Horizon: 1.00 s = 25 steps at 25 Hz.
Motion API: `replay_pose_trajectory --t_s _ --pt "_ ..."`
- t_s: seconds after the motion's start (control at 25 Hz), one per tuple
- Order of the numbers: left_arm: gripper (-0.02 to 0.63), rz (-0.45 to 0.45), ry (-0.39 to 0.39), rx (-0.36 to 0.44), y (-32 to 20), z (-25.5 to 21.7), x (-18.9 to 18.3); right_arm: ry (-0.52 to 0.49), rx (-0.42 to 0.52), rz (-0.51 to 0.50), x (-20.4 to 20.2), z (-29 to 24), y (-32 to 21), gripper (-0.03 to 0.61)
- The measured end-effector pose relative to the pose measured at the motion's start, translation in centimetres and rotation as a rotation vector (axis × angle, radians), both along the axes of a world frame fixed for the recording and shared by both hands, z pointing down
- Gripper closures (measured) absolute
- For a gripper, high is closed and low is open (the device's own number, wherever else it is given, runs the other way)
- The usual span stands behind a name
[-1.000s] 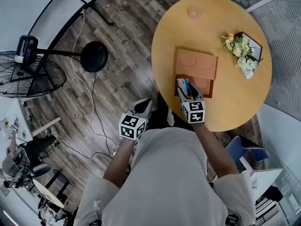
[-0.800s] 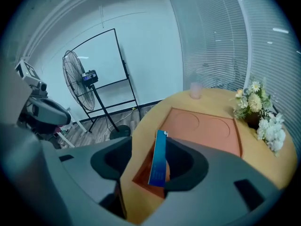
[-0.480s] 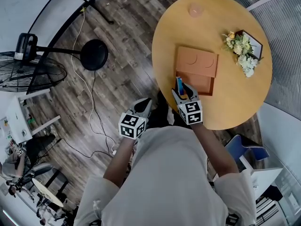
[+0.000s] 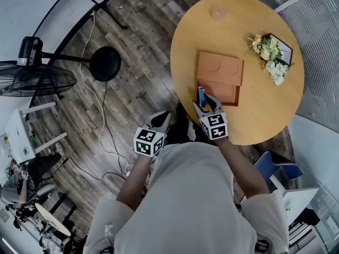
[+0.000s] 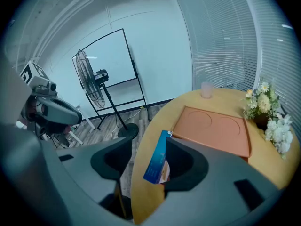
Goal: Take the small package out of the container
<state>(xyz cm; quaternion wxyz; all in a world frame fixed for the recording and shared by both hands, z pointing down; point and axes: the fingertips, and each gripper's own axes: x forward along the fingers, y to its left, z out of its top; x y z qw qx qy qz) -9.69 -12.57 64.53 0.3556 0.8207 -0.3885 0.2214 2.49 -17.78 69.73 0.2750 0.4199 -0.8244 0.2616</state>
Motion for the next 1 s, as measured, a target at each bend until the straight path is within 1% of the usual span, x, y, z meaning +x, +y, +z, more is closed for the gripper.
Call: replay_pose_trajectory --t_s 0.36,0.72,1.0 --pt "0.594 0.001 0.003 -0.009 0.7 0.2 -0.3 0.032 0.024 -0.004 0.2 -0.1 -0.3 0.356" --pt "0.594 -0.009 0.004 -0.014 0.2 0.3 -0.3 0.044 0.017 -0.026 0.0 -0.2 -0.5 0.356" --pt "0.594 -0.014 0.0 -0.024 0.3 0.6 -1.1 0.1 -0.029 -0.021 0.1 1.5 -0.3 0.354"
